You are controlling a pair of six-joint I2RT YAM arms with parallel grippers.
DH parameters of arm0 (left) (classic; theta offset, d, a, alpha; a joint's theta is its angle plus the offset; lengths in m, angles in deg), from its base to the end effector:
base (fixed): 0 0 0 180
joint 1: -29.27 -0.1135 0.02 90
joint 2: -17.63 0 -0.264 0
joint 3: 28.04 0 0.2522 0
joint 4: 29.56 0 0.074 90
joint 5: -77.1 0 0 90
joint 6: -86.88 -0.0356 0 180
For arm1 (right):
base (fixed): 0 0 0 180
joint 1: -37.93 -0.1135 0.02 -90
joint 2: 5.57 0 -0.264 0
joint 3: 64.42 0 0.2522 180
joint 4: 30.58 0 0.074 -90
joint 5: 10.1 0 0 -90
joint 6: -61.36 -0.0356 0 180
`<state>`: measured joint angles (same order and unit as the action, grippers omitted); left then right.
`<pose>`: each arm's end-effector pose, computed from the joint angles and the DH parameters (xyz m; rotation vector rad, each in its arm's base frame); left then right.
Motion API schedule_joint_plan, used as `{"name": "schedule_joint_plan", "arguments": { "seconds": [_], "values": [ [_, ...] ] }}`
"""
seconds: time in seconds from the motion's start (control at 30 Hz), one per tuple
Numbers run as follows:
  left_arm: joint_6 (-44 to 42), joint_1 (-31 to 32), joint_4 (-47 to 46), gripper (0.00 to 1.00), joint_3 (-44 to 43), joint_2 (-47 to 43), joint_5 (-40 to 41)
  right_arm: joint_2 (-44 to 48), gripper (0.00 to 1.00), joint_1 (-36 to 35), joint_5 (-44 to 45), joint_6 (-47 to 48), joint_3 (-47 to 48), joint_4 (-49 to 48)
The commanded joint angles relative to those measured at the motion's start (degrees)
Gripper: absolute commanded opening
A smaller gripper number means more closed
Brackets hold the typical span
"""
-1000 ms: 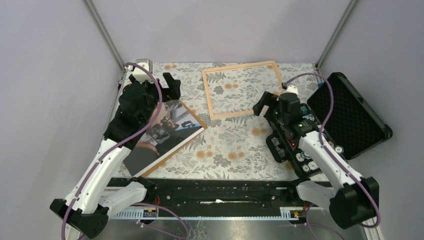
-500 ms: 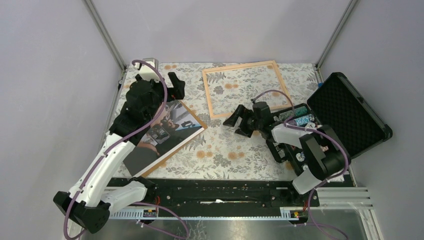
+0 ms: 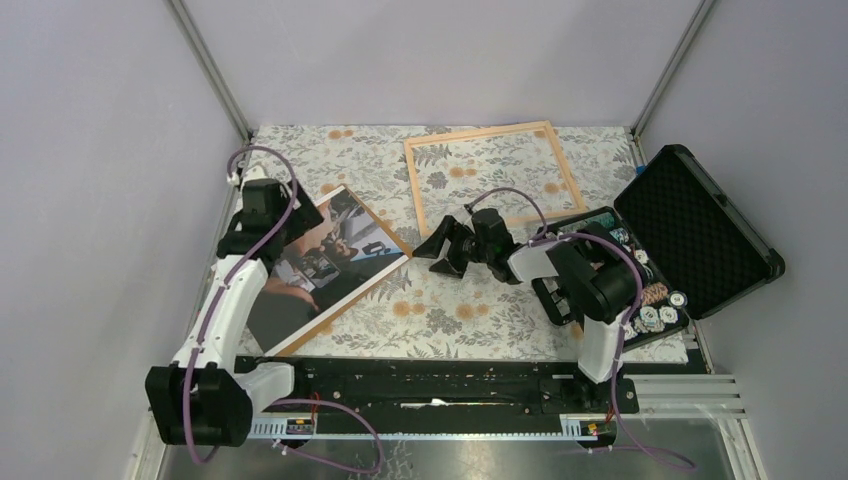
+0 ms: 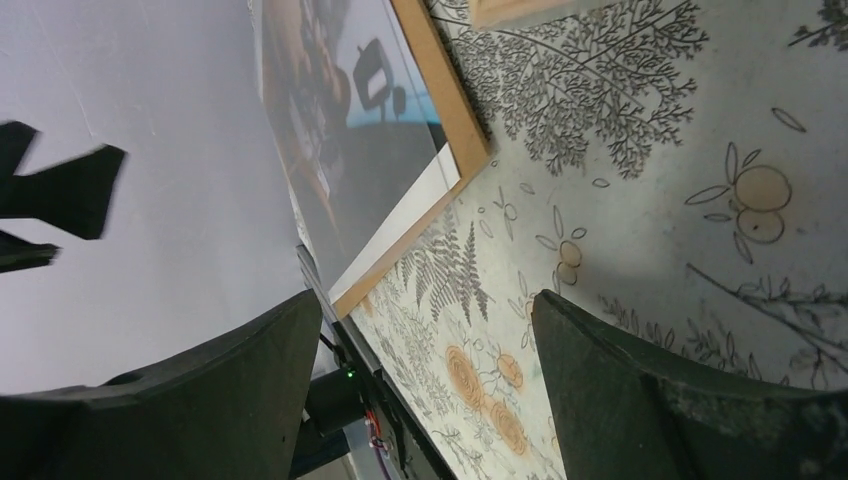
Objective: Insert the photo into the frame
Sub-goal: Move the photo frame item to the center of the board.
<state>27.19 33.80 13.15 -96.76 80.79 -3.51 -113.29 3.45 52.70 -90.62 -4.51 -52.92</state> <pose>0.2385 -0.0131 0.3076 -0.5814 2.1358 -0.1557 0.2918 0.2201 0.1327 0.2055 2.3183 1.4541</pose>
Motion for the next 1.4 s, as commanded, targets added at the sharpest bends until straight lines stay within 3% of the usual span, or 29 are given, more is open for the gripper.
{"name": "schedule_joint_plan", "arguments": {
  "seconds": [0.0,0.13,0.53,0.63,0.97,1.13,1.37],
  "values": [
    [3.9,-6.5,-2.8,0.99,4.9,0.8,-13.1,-3.8,0.85,-0.3,-2.5,-3.8,2.2,-8.7],
    [6.8,-10.0,-3.9,0.99,7.2,5.4,-18.0,-6.1,0.84,-0.8,-2.5,-5.7,2.1,-12.2],
    [14.1,-10.3,-12.2,0.99,19.6,6.8,-21.3,-11.2,0.75,-2.1,-2.8,-6.6,4.4,-14.3],
    [13.5,-10.3,-11.6,0.99,20.1,7.6,-19.3,-11.9,0.68,-2.9,-3.5,-6.5,5.7,-14.9],
    [12.8,-10.3,-12.5,0.99,22.0,8.1,-18.8,-12.2,0.63,-4.4,-4.1,-7.3,8.1,-15.4],
    [12.3,-10.2,-12.3,0.99,22.1,7.3,-18.0,-13.0,0.58,-4.5,-5.8,-11.3,7.3,-21.7],
    [11.8,-10.2,-12.6,0.99,22.2,5.6,-19.8,-14.3,0.55,-4.8,-3.0,-12.2,8.3,-22.9]
  ]
}}
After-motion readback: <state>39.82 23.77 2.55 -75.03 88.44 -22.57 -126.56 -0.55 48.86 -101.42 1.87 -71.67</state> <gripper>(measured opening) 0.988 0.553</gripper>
